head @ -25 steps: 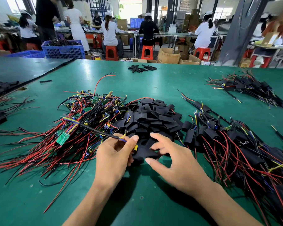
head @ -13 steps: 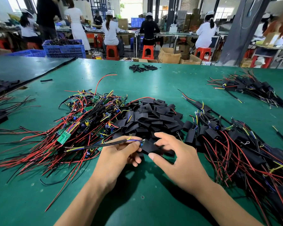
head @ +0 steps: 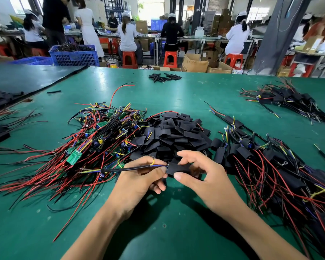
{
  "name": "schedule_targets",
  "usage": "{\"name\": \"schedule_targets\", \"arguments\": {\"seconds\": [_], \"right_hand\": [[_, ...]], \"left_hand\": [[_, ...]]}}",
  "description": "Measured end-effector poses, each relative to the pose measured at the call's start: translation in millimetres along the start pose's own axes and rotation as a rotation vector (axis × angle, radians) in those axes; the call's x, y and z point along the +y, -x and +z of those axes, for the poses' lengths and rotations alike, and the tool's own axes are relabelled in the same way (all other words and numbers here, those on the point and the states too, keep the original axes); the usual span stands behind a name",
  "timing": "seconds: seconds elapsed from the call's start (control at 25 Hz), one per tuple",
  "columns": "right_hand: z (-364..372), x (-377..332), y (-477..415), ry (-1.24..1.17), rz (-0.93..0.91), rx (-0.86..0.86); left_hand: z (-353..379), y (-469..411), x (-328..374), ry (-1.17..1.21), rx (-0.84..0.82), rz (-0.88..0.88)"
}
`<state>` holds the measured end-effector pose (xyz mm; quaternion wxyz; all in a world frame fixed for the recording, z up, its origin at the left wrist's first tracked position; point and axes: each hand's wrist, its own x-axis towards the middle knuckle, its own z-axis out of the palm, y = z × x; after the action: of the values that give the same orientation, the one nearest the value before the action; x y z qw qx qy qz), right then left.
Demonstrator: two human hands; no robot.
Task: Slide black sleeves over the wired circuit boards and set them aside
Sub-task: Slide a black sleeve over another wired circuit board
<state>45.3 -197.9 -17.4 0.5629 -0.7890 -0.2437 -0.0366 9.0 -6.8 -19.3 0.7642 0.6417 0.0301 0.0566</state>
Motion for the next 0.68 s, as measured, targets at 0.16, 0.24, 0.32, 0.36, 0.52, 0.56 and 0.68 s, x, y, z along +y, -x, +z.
{"name": "schedule_targets", "arguments": {"seconds": [0.16,0.24,0.32,0.36,0.52,0.56,0.68], "right_hand": [[0.9,-2.6,1.2,0.089,-0.044,-0.016],[3.6,-2.5,2.7,0.129,-0.074,-0.049],[6.6,0.4,4.2,0.177,-0.081,-0.069],[7.2,0.8,4.1,0.204,-0.062,-0.061],[9.3,-2.7,5.2,0.359,-0.203,0.16],[9.9,-5.0,5.7,0.316,-0.243,0.222],[13.4,-18.5,8.5,-0.075,0.035,0.001]], "left_hand": [[-0.9,-0.8,2.7,0.015,-0.011,-0.063],[-0.6,-0.4,3.9,0.046,-0.022,-0.136],[1.3,-0.5,4.2,0.062,-0.01,-0.175],[2.0,-1.0,4.4,0.076,0.012,-0.177],[2.5,-4.0,5.2,0.228,0.093,-0.18],[2.1,-5.0,6.0,0.276,0.112,-0.186],[0.8,-5.2,9.3,0.325,0.115,-0.215]]}}
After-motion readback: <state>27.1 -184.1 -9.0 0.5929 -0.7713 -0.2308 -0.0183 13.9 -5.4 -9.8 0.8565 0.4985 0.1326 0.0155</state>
